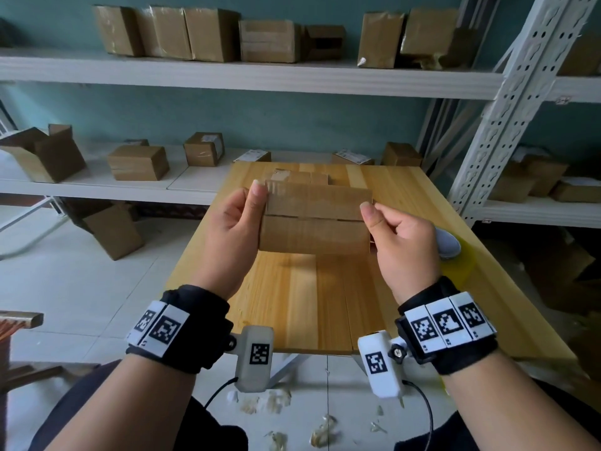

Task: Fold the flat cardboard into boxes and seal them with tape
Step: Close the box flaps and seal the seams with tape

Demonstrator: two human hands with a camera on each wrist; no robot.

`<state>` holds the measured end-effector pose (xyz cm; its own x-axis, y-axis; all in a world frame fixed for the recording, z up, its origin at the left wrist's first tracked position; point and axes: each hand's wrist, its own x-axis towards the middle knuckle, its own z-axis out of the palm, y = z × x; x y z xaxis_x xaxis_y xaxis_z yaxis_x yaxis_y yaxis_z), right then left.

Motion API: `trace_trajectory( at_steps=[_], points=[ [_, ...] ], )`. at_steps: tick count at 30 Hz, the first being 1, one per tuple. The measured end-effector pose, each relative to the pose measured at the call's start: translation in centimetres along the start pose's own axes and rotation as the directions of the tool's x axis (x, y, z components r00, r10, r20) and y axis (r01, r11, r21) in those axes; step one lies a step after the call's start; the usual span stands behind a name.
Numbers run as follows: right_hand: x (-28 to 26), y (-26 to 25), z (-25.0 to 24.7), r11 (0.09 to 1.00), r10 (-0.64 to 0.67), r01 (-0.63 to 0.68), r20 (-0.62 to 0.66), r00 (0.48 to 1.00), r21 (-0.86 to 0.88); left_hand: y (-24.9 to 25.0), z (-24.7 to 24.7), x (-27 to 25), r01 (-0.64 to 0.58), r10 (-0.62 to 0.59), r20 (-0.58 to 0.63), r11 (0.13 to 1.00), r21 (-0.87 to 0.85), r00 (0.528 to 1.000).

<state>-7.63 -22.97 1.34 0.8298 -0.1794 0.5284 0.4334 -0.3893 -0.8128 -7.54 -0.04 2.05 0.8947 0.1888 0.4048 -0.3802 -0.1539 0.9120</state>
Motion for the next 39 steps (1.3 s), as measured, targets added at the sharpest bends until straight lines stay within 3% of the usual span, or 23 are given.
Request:
trace_trajectory(
  at_steps=[3,7,13,19,23,28,32,39],
  points=[
    [0.3,0.1,0.0,0.997,0.039,-0.035,0.048,0.998,-0.075,-0.6,0.5,-0.1,-0.027,0.027,0.006,0.994,0.101,1.0],
    [0.7,0.5,-0.1,0.996,0.04,-0.029,0.139,0.989,-0.081,-0.9,1.0,-0.2,0.023,-0.013,-0.048,0.975,0.219,0.999],
    [0.7,0.5,-0.6,1.0,0.002,-0.002,0.051,0.999,-0.009,-1.3,1.2,0.6,0.048,-0.043,-0.082,0.997,0.053,0.996],
    [0.1,0.6,-0.3,0.999,-0.03,0.03,-0.001,1.0,-0.023,-0.9,1.1,1.1,0.14,-0.157,-0.111,0.979,-0.146,0.981],
    [0.0,0.4,0.0,0.996,0.049,-0.054,0.083,0.995,0.07,-1.0,1.5,0.9,0.078,-0.09,-0.101,0.99,-0.113,0.991],
    [0.4,-0.3,-0.8,0.962,0.147,-0.161,0.079,0.986,0.222,-0.8,1.9,0.9,0.065,-0.072,-0.034,0.983,-0.172,0.997],
    [0.7,-1.0,-1.5,0.876,0.276,-0.32,0.17,0.946,0.361,-0.9,2.0,0.9,0.07,-0.075,-0.015,0.977,-0.203,0.997],
    [1.0,-1.0,-1.3,0.733,0.413,-0.492,0.267,0.871,0.47,-0.5,2.0,0.9,-0.034,0.045,0.022,0.935,-0.353,0.999]
  ],
)
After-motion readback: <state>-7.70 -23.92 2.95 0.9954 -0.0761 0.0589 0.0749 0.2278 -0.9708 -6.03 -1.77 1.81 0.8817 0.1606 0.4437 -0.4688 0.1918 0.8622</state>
